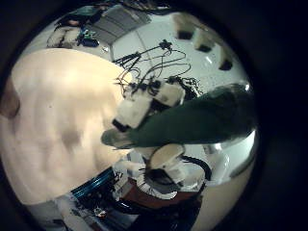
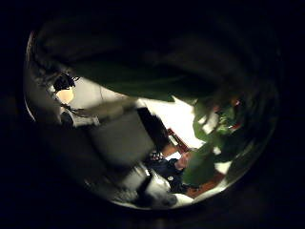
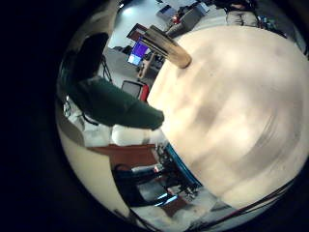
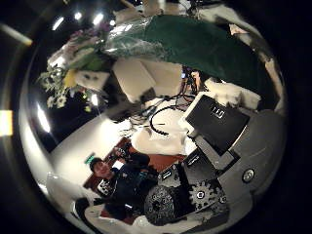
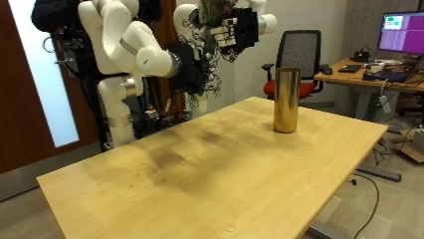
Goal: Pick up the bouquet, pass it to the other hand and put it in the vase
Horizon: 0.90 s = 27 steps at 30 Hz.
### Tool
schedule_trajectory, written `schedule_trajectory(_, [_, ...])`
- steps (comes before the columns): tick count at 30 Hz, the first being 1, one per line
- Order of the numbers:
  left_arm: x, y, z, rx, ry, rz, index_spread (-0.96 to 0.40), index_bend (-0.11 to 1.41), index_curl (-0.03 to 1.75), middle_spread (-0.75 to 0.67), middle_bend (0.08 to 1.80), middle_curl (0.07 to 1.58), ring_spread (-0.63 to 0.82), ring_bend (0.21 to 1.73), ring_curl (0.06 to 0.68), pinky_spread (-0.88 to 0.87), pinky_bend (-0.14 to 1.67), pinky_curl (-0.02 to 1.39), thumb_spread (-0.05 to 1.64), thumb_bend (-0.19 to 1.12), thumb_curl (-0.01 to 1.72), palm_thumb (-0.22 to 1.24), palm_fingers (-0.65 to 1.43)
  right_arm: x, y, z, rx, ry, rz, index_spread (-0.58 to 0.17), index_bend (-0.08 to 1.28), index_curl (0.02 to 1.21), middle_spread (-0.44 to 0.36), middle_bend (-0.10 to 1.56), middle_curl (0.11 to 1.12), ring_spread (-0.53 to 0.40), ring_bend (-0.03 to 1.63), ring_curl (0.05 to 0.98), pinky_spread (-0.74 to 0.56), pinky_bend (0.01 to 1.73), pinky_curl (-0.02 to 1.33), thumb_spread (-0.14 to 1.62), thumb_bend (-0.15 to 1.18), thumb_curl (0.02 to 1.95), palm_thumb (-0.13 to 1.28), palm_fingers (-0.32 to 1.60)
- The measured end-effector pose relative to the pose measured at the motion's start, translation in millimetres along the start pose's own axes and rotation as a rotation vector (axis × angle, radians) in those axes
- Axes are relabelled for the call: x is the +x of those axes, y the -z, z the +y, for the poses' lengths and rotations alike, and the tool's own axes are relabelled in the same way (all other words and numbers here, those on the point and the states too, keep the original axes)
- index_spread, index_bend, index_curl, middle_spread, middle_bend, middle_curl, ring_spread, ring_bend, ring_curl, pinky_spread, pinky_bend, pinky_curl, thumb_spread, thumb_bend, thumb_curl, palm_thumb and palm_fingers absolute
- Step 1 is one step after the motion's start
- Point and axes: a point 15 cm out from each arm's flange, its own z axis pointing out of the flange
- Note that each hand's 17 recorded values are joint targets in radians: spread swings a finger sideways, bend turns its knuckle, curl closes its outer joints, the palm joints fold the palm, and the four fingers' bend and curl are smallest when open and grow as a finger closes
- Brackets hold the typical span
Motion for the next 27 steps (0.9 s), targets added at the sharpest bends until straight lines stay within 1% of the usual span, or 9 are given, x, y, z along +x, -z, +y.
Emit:
schedule_trajectory(1, [1,0,0,-0.001,0.000,0.005,-0.16,0.16,0.26,-0.46,0.93,0.65,-0.48,1.11,0.330,-0.60,0.90,0.46,0.89,0.04,0.39,0.75,1.14,1,1,-1,0.007,0.000,0.004,-0.282,1.03,1.08,-0.112,1.41,0.74,-0.215,1.37,0.761,-0.24,1.06,1.15,0.37,-0.02,0.98,1.17,1.09])
schedule_trajectory(3, [2,1,-2,0.007,-0.004,0.017,-0.26,0.21,0.27,-0.51,0.92,0.71,-0.49,1.25,0.412,-0.64,1.07,0.53,0.83,0.04,0.44,0.88,1.16,2,2,-2,0.012,-0.001,0.004,-0.282,1.03,1.08,-0.112,1.41,0.74,-0.216,1.36,0.762,-0.24,1.07,1.15,0.39,-0.02,0.98,1.16,1.09])
schedule_trajectory(5, [6,1,-4,0.021,-0.015,0.030,-0.31,0.25,0.29,-0.52,0.93,0.74,-0.48,1.28,0.434,-0.64,1.12,0.55,0.78,0.03,0.47,0.93,1.15,2,3,-2,0.016,-0.001,0.004,-0.283,1.03,1.08,-0.116,1.38,0.74,-0.217,1.35,0.759,-0.25,1.09,1.15,0.47,-0.06,0.96,1.08,1.07])
schedule_trajectory(10, [13,9,-7,0.049,-0.061,0.026,-0.48,0.48,0.44,-0.56,1.00,0.87,-0.46,1.36,0.502,-0.60,1.18,0.61,0.50,0.01,0.61,1.11,1.09,11,16,-1,0.047,-0.024,0.012,-0.310,0.75,0.99,-0.144,1.18,0.69,-0.240,1.27,0.693,-0.33,1.06,1.01,0.76,-0.05,0.76,0.87,0.92])
schedule_trajectory(13, [20,15,-8,0.064,-0.102,0.009,-0.56,0.56,0.54,-0.57,1.03,0.93,-0.45,1.39,0.531,-0.58,1.20,0.64,0.38,-0.01,0.67,1.15,1.05,20,27,0,0.072,-0.044,0.015,-0.328,0.37,0.84,-0.178,0.85,0.58,-0.263,1.15,0.627,-0.43,0.94,0.89,0.88,-0.03,0.65,0.82,0.18])
schedule_trajectory(15, [26,21,-8,0.081,-0.130,-0.006,-0.61,0.58,0.63,-0.57,1.05,0.97,-0.44,1.42,0.552,-0.57,1.21,0.66,0.31,-0.02,0.72,1.16,1.02,28,32,1,0.085,-0.064,0.010,-0.341,0.33,0.75,-0.141,0.71,0.52,-0.203,1.01,0.562,-0.31,0.81,0.85,0.91,-0.04,0.61,0.80,-0.02])
schedule_trajectory(17, [32,26,-8,0.098,-0.155,-0.016,-0.64,0.58,0.69,-0.57,1.07,0.99,-0.43,1.44,0.561,-0.56,1.22,0.67,0.28,-0.02,0.74,1.16,1.00,34,35,2,0.092,-0.074,0.001,-0.371,0.26,0.64,-0.061,0.53,0.43,-0.060,0.78,0.457,-0.07,0.70,0.77,0.93,-0.04,0.57,0.77,-0.22])
schedule_trajectory(21, [49,38,-10,0.127,-0.208,-0.047,-0.72,0.56,0.88,-0.56,1.10,1.03,-0.43,1.48,0.580,-0.55,1.24,0.70,0.22,-0.02,0.79,1.16,0.96,43,44,4,0.116,-0.099,-0.006,-0.399,0.12,0.46,0.024,0.31,0.34,0.098,0.49,0.324,0.22,0.48,0.59,0.94,-0.03,0.51,0.73,-0.17])
schedule_trajectory(27, [79,65,-11,0.203,-0.302,-0.112,-0.77,0.49,1.09,-0.56,1.13,1.06,-0.42,1.51,0.586,-0.54,1.25,0.73,0.19,-0.02,0.84,1.16,0.93,38,53,-13,0.204,-0.094,-0.062,-0.417,0.10,0.26,0.059,0.17,0.30,0.150,0.36,0.270,0.31,0.40,0.46,0.95,-0.03,0.45,0.70,-0.12])
